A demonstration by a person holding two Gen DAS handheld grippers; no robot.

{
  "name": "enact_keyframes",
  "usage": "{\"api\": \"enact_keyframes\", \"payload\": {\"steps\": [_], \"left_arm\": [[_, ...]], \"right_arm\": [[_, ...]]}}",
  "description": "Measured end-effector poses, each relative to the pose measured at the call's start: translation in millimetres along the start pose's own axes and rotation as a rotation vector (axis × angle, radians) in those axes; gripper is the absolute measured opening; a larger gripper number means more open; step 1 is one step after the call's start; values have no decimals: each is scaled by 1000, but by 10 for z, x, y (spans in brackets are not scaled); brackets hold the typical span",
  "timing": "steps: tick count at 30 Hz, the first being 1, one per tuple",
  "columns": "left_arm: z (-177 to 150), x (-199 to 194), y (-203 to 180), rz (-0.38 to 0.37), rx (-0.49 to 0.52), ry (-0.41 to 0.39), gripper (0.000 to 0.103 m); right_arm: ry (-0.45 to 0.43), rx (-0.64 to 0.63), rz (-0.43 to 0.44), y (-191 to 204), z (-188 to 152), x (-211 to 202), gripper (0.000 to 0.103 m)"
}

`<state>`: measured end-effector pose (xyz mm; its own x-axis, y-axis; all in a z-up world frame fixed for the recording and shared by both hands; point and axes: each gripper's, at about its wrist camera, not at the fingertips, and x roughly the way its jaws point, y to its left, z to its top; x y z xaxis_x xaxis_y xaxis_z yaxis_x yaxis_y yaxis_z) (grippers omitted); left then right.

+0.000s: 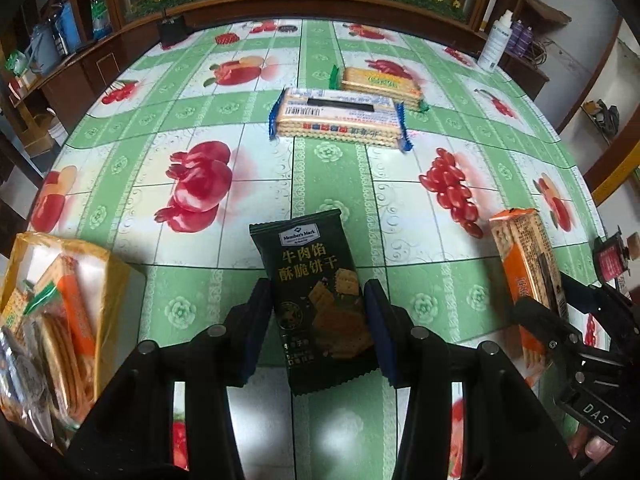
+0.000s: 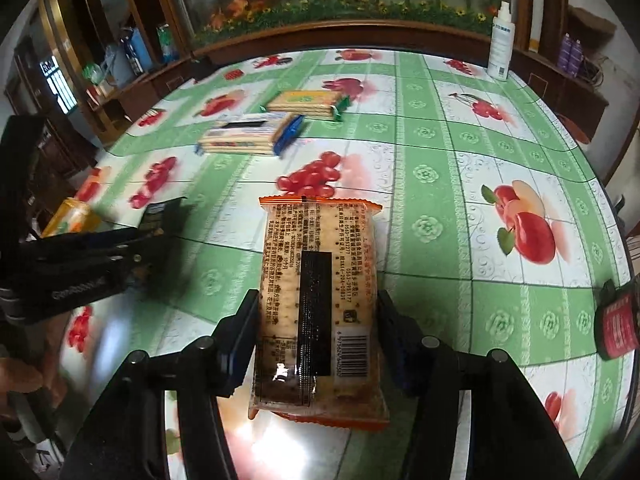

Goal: Organize snacks
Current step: 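Lift both held packs off the table toward the cardboard box, then carry the green bag and tan pack over the cardboard box with both tools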

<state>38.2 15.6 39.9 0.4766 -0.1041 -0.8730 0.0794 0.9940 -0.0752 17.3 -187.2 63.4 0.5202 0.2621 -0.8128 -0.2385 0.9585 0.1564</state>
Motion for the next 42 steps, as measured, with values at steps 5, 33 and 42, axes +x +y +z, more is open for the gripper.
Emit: {"api": "enact_keyframes", "payload": {"steps": [5,33,42], "left_arm": [[-118,-223,-4,15,21,-57,49],[-705,-937,681,70,-28,-193,49],[-822,-1075,887,68,-56,-203,49]], "right_arm": [[-32,-3,34,143,-4,-109,56],[-56,-181,163,1269,0,-183,56],[-52,-225,191,1515,-14,-176,56]]}}
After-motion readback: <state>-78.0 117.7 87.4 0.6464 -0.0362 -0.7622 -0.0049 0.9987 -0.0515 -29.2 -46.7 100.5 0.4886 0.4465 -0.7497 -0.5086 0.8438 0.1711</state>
